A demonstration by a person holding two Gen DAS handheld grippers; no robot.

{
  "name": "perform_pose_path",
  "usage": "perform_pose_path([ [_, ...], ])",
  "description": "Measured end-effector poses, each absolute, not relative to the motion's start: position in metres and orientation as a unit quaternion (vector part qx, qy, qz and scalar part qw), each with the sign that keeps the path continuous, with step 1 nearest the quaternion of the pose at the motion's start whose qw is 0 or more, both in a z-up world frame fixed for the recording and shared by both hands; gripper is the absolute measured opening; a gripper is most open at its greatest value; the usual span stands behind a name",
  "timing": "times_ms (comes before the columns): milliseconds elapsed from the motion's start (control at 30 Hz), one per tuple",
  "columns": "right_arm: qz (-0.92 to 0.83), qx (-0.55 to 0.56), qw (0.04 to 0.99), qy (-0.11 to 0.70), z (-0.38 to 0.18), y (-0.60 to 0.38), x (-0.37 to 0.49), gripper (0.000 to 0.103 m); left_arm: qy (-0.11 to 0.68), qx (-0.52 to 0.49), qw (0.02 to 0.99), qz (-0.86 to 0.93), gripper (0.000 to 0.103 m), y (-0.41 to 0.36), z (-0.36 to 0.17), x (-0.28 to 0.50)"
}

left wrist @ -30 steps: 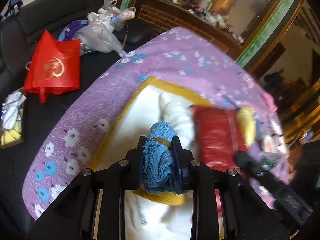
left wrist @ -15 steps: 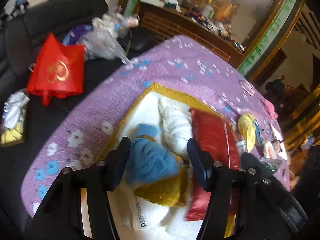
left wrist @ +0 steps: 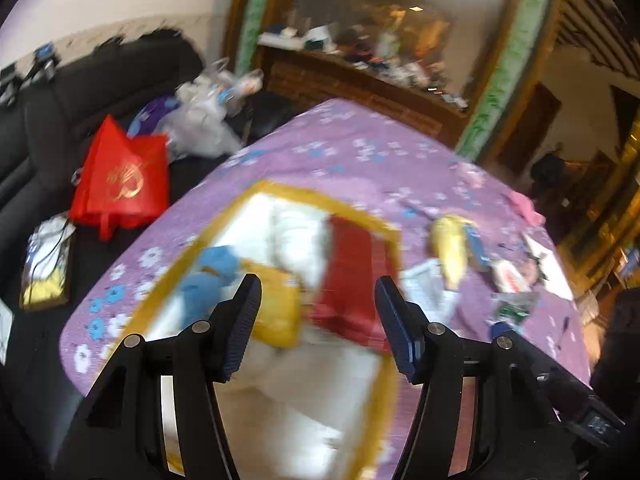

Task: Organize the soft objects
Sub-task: 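Grasp the blue-printed white packet with the left gripper while the right grasps a green-printed packet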

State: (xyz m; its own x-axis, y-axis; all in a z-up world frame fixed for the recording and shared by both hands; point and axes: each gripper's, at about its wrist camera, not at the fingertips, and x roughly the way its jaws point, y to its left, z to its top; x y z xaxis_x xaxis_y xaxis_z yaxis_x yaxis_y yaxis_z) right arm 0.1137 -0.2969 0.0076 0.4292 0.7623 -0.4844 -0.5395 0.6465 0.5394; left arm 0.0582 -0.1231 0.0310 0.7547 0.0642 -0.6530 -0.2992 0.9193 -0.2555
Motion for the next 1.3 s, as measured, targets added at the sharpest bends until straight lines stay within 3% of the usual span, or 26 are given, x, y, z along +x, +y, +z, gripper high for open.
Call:
perform_pose_path([
  [233, 0.369, 0.176, 0.831, 0.377, -0.008, -0.373, 0.098, 0.062, 0.365, -0.158, 0.915, -0.062, 0.059, -0.206, 0.034, 0.076],
  [467, 0.268, 0.218, 0.844, 0.409, -0.031, -0.445, 0.106, 0.062, 0.417, -0.132, 0.895, -0.083, 0.059, -0.257, 0.007, 0.111],
  [967, 0.214, 0.260, 0.830, 0.445, -0.056, -0.473, 0.138, 0.062, 0.450, -0.164, 0.873, -0.097, 0.059, -0.267, -0.023, 0.135],
  [1300, 0.235, 0.290, 0.818, 0.437, -0.034, -0.498, 0.162, 0.062, 0.462, -0.143, 0.861, -0.156, 0.059, -0.305, -0.031, 0.150],
])
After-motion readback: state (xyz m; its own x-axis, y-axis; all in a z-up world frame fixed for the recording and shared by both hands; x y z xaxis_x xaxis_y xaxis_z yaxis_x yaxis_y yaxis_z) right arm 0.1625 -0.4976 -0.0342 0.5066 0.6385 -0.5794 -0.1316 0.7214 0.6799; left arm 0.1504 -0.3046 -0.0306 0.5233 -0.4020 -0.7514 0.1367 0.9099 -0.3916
